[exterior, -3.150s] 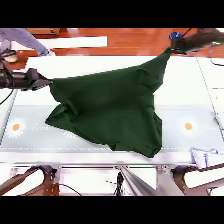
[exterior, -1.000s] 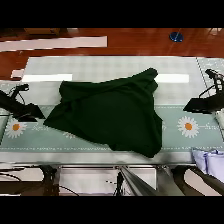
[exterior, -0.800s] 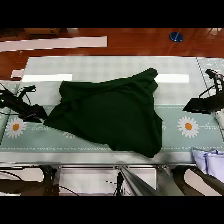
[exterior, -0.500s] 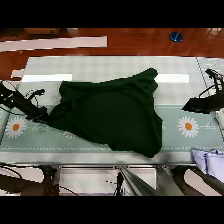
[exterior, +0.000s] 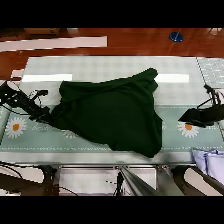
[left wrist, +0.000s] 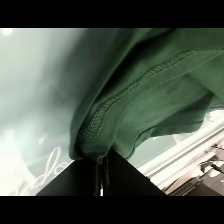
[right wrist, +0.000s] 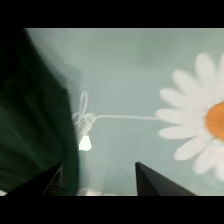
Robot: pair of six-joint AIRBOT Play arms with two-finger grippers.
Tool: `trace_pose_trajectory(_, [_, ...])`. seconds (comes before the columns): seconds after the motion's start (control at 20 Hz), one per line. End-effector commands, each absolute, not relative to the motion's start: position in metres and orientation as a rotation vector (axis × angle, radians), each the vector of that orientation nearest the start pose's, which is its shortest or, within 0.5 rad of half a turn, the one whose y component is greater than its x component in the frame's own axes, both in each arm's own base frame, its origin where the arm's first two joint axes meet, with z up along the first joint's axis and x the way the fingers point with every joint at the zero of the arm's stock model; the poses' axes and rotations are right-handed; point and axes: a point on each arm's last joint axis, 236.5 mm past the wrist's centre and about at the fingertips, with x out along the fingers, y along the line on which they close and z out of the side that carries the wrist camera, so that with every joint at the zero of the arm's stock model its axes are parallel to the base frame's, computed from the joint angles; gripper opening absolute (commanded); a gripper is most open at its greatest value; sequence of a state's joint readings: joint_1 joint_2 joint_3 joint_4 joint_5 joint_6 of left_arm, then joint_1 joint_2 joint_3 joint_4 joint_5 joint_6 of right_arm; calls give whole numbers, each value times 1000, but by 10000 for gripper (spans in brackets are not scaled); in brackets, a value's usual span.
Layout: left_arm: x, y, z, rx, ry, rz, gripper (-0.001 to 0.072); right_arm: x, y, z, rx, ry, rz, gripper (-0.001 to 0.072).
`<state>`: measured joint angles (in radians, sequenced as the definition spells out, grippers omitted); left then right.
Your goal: Fold the shirts.
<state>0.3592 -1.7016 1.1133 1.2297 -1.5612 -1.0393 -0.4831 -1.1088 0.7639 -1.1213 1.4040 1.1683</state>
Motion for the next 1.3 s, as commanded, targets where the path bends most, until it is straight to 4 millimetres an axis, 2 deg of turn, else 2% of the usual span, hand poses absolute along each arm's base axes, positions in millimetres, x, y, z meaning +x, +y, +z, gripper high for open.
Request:
trace_pose_trajectory(0.0, [265, 12, -106, -404, 1891, -511, 37, 209, 23, -60, 669, 1557, 315, 531])
trace_pose_trajectory(0.15, [269, 10, -100, -408, 1868, -513, 37, 179, 40, -78, 709, 1630, 347, 527])
trace_pose_trajectory(0.35, [273, 5, -94, -428, 1839, -525, 37, 162, 48, -81, 684, 1611, 341, 525])
trace_pose_trajectory(0.55, [275, 2, -92, -442, 1830, -533, 37, 159, 50, -78, 627, 1595, 328, 525])
trace_pose_trajectory(1.0, [277, 3, -94, -434, 1821, -534, 37, 142, 58, -95, 413, 1728, 285, 525])
trace_pose_trajectory(1.1, [277, 3, -94, -434, 1822, -534, 37, 149, 64, -95, 424, 1709, 267, 523])
trace_pose_trajectory(1.25, [277, 3, -94, -435, 1822, -534, 37, 166, 83, -95, 532, 1665, 263, 522])
